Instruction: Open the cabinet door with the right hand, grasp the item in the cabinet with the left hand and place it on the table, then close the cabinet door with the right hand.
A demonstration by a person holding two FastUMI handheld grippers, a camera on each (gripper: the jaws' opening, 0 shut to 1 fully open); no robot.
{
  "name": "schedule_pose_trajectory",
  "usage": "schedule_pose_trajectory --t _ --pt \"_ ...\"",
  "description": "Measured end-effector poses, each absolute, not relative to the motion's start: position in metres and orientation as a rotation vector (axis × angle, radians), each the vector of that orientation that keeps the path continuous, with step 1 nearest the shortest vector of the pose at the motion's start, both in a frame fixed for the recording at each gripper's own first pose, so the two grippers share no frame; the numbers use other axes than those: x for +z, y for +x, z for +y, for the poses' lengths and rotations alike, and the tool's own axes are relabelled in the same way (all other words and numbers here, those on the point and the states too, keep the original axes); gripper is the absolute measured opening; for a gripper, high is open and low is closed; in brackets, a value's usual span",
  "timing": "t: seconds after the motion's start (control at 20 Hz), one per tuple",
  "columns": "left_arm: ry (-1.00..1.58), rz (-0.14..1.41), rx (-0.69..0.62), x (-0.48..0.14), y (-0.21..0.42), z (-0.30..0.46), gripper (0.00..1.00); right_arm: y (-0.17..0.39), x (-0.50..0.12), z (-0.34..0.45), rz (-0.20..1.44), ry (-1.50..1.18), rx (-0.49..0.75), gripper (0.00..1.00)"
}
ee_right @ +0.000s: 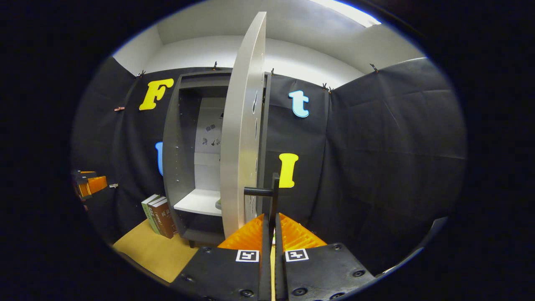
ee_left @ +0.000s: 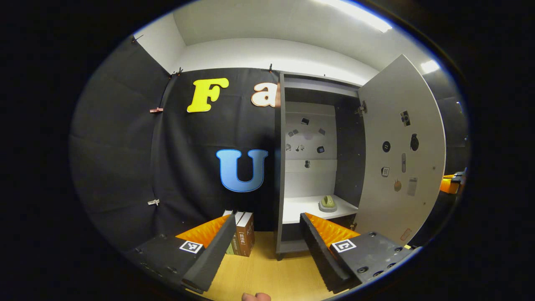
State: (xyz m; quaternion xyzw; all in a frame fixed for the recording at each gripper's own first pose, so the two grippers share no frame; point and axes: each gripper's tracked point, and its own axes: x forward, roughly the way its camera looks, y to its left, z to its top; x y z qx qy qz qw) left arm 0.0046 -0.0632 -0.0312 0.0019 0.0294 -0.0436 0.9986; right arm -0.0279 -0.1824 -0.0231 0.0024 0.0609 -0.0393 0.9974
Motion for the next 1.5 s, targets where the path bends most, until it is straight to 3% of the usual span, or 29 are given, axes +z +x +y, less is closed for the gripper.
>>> schedule_pose_trajectory --t 0.65,0.75,0.8,1.05,1.1,1.2,1.35,1.4,1.5 --pt "0.022 0.07 -0.133 -0.027 0.03 -0.142 0.96 -0.028 -0.027 -0.222 0.118 0.051 -0.02 0.07" --pt "0.026 0.066 -0.144 -0.024 0.032 -0.153 0.96 -0.029 -0.02 -0.222 0.092 0.016 -0.002 0.14" --pt "0.024 0.064 -0.149 -0.022 0.033 -0.158 0.96 -0.031 -0.017 -0.222 0.085 0.005 0.002 0.09" --pt "0.022 0.059 -0.174 -0.017 0.041 -0.179 0.96 -0.048 -0.002 -0.226 0.054 0.044 0.027 0.11" --pt "0.025 0.063 -0.183 -0.017 0.045 -0.184 0.96 -0.05 0.0 -0.231 0.042 0.049 0.021 0.17" --pt "0.027 0.069 -0.207 -0.017 0.055 -0.195 0.96 -0.051 0.0 -0.254 0.02 0.042 -0.029 0.58" --pt "0.036 0.088 -0.253 -0.023 0.079 -0.215 0.96 -0.053 -0.011 -0.287 0.028 0.01 -0.11 0.84" --pt "0.046 0.105 -0.277 -0.027 0.089 -0.224 0.96 -0.054 -0.012 -0.294 0.029 0.005 -0.131 0.99" --pt "0.074 0.148 -0.302 -0.039 0.111 -0.237 0.96 -0.055 -0.012 -0.302 0.01 -0.01 -0.153 0.98"
